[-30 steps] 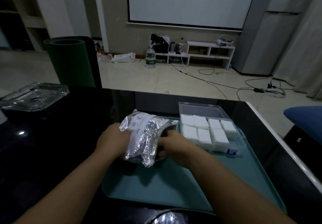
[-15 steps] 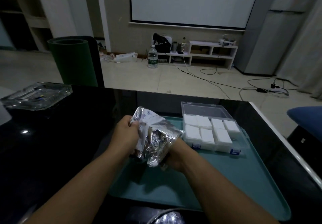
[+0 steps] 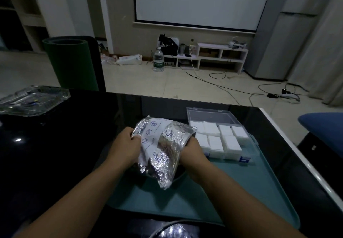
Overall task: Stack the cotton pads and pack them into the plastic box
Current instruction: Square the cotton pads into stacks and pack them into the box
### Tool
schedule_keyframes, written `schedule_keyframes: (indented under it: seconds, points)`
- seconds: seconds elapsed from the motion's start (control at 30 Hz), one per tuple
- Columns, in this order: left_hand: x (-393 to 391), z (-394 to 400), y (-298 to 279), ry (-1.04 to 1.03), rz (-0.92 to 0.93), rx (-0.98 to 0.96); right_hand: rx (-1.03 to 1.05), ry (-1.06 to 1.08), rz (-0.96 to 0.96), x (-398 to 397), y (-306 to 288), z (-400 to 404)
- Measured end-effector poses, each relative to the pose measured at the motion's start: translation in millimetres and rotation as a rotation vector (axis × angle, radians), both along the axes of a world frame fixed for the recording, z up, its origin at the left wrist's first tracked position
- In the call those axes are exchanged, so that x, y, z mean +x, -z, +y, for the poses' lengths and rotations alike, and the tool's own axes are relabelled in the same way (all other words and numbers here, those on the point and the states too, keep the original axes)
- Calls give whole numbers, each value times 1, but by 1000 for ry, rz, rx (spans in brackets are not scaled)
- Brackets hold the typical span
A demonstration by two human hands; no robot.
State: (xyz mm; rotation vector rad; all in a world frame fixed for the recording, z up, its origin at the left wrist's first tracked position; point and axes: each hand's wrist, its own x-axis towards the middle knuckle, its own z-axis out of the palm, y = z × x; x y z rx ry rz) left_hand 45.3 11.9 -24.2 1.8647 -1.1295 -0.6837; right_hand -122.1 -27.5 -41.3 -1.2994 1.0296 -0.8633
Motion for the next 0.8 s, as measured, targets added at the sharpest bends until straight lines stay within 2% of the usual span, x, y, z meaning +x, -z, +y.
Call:
schedule_keyframes:
  seconds: [0.13, 0.23, 0.33, 0.43, 0.53, 0.6, 0.8]
  points:
    - [-1, -1, -4, 36, -106, -14, 92, 77, -29, 1, 0, 0]
    - [-1, 3, -12, 136, 65, 15, 137, 11, -60, 7, -1, 4]
    - [-1, 5, -15, 198, 269, 83, 78, -49, -45, 8, -6, 8]
    - [2, -4, -11, 52, 388, 25, 70, 17, 4, 1, -12, 9]
    - [9, -11, -8, -105, 264, -86, -26, 58, 18, -14, -17, 9]
    - [11, -11, -8, -133, 185, -125, -44, 59, 21, -26, -22, 14]
    - [12, -15, -2, -176, 97, -128, -48, 126, 111, -84, -26, 30]
